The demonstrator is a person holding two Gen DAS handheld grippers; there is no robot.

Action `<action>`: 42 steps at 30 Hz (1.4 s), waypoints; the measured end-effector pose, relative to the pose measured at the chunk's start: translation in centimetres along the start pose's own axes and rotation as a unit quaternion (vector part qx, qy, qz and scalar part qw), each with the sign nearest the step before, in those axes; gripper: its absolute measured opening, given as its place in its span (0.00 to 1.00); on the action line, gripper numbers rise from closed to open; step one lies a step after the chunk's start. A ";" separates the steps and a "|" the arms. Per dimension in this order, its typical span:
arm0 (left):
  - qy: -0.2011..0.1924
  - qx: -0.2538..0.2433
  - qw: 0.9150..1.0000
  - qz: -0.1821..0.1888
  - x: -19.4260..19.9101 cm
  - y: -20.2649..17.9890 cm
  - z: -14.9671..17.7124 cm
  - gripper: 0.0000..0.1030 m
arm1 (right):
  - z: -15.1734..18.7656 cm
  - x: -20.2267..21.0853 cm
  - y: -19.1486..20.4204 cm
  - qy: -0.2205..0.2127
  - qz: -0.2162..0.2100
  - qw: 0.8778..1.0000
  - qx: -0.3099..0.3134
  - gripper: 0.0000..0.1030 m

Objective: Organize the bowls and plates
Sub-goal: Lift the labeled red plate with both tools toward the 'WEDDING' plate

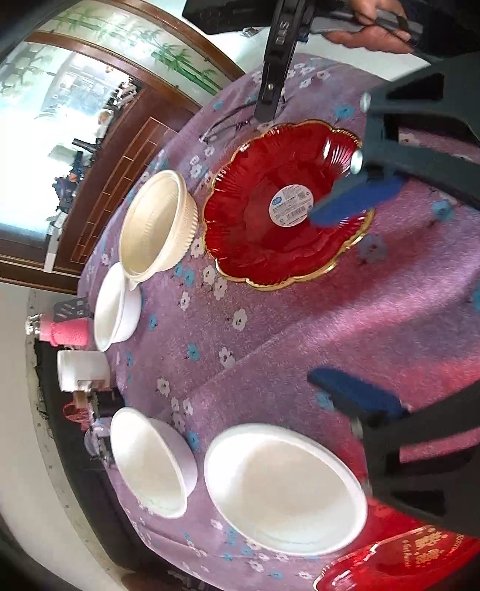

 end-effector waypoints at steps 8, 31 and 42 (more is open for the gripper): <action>0.028 0.019 0.999 0.030 -2.7 -0.2 -0.7 0.55 | 0.0 -0.4 0.0 0.007 -0.002 1.000 0.002 0.10; -0.007 -0.035 0.999 -0.035 -1.8 -2.3 -1.6 0.23 | 0.6 -1.4 1.5 -0.005 0.026 0.999 0.031 0.09; -0.031 -0.033 0.997 -0.059 0.4 -1.4 -0.7 0.23 | 1.2 -1.2 3.6 -0.012 0.015 0.999 0.049 0.09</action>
Point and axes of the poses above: each gripper's, at about its wrist camera, not at the fingertips, and x roughly against the way its jaws point, y to its left, z to its underside, the point moved 5 cm from there along -x, roughly the way its jaws point, and after that the axes turned 13 degrees about -x, right-handed, at the moved point
